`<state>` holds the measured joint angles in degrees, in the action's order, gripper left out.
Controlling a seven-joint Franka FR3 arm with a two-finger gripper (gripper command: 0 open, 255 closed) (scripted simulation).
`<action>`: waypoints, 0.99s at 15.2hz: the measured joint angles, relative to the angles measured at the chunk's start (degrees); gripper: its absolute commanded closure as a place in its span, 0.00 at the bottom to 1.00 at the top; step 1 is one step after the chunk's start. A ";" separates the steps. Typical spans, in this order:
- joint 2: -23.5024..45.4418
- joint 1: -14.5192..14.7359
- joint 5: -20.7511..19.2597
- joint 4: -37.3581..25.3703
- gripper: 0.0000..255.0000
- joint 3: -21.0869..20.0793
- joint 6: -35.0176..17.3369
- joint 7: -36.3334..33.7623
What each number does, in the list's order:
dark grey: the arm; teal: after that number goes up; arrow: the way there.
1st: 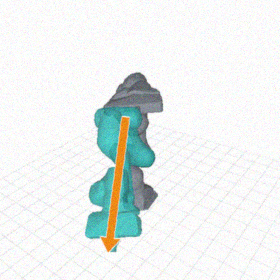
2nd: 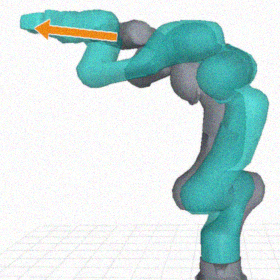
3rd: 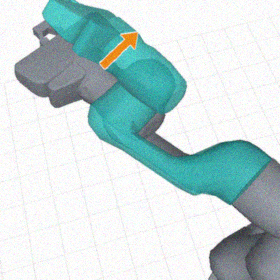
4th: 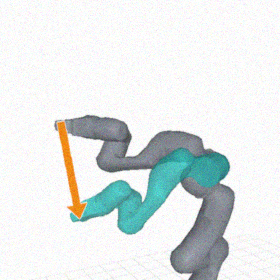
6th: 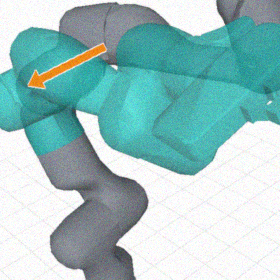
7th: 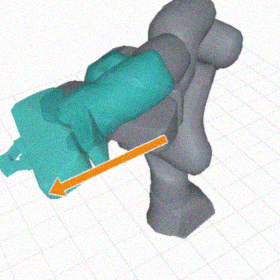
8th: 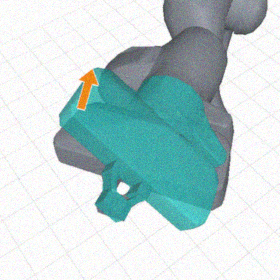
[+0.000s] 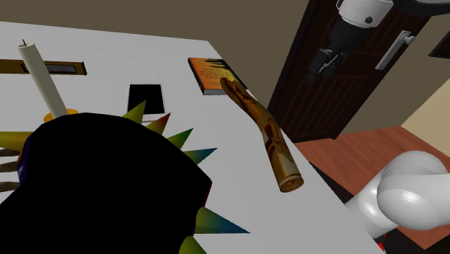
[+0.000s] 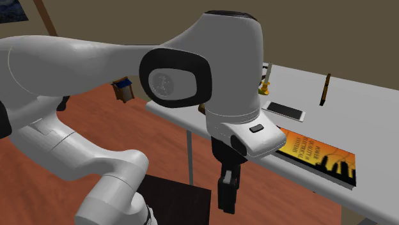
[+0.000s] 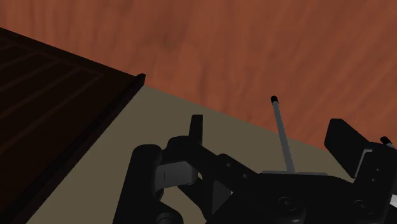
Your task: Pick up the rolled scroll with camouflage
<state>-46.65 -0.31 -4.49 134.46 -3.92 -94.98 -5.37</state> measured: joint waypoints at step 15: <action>4.60 4.57 14.14 -4.76 0.00 -13.36 -0.21 -18.44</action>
<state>-42.05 4.26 9.65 129.69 -17.28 -95.19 -23.81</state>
